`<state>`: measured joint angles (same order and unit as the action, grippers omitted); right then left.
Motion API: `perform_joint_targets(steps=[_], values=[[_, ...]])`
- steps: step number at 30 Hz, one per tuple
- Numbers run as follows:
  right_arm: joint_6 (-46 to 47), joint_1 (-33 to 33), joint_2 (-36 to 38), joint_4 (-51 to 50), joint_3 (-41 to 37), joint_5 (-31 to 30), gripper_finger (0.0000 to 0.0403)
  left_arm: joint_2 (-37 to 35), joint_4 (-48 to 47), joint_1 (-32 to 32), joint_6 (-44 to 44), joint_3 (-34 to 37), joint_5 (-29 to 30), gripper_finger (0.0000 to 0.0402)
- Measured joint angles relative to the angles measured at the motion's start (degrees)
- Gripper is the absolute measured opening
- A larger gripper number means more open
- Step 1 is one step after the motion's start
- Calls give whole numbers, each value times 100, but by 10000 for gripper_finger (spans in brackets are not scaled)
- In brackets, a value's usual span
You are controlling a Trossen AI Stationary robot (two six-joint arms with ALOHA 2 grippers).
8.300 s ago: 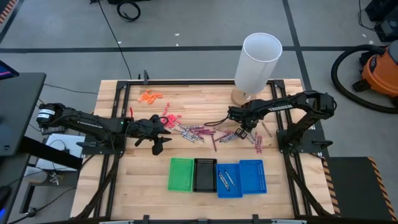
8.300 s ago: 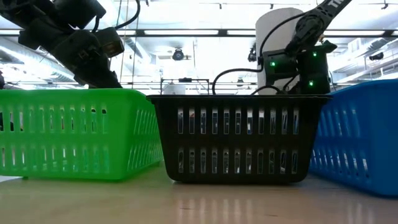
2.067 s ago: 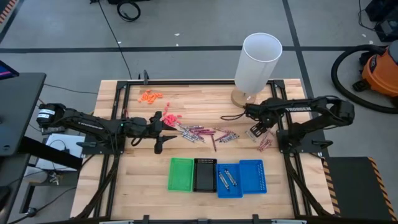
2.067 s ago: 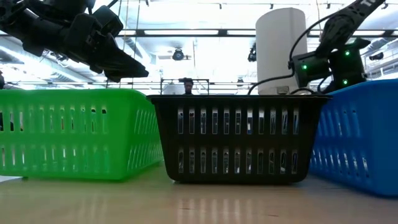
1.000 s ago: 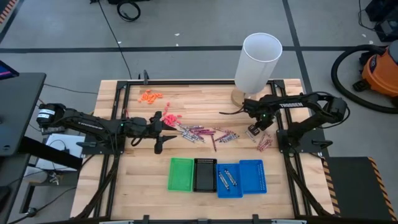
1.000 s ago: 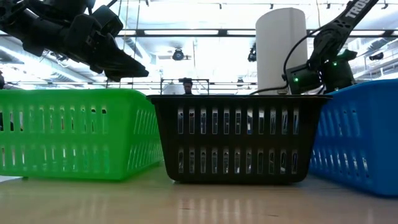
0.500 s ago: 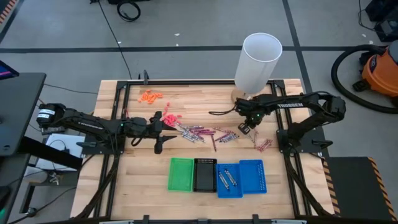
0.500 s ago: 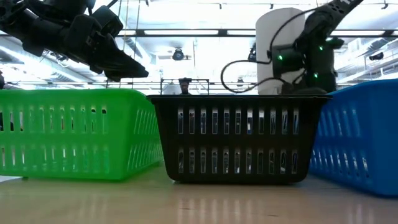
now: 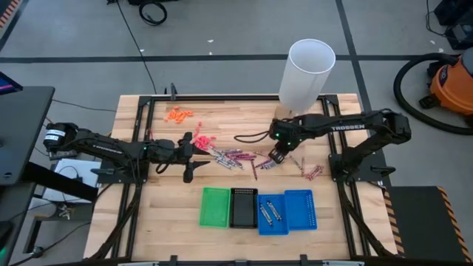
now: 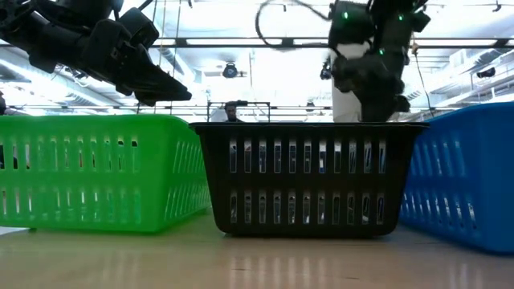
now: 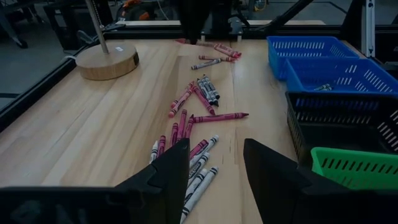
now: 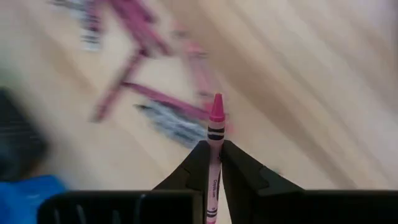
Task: Sort crayons
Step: Put the pink crayon into the black bin
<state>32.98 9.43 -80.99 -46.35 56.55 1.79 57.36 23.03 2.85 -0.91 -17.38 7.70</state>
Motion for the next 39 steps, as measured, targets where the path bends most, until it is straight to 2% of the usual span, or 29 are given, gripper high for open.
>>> perform_joint_targets(steps=[5, 11, 19, 30, 39], values=[[344, -553, -1, 916, 13, 190, 40, 0, 0, 0, -43, 1, -1, 162], [712, -1224, -167, 2571, -71, -17, 41, 0, -6, 0, -43, -1, -1, 162], [904, -2040, -1266, 4290, 117, -222, 41, 0, -54, 0, -44, -3, -1, 162], [1289, -2925, -2416, 4298, 990, -589, 41, 0, -83, 0, -46, -3, -1, 162], [1808, -3279, -2457, 3858, 1093, -1122, 41, 0, -94, 0, -85, -3, 1, 162]])
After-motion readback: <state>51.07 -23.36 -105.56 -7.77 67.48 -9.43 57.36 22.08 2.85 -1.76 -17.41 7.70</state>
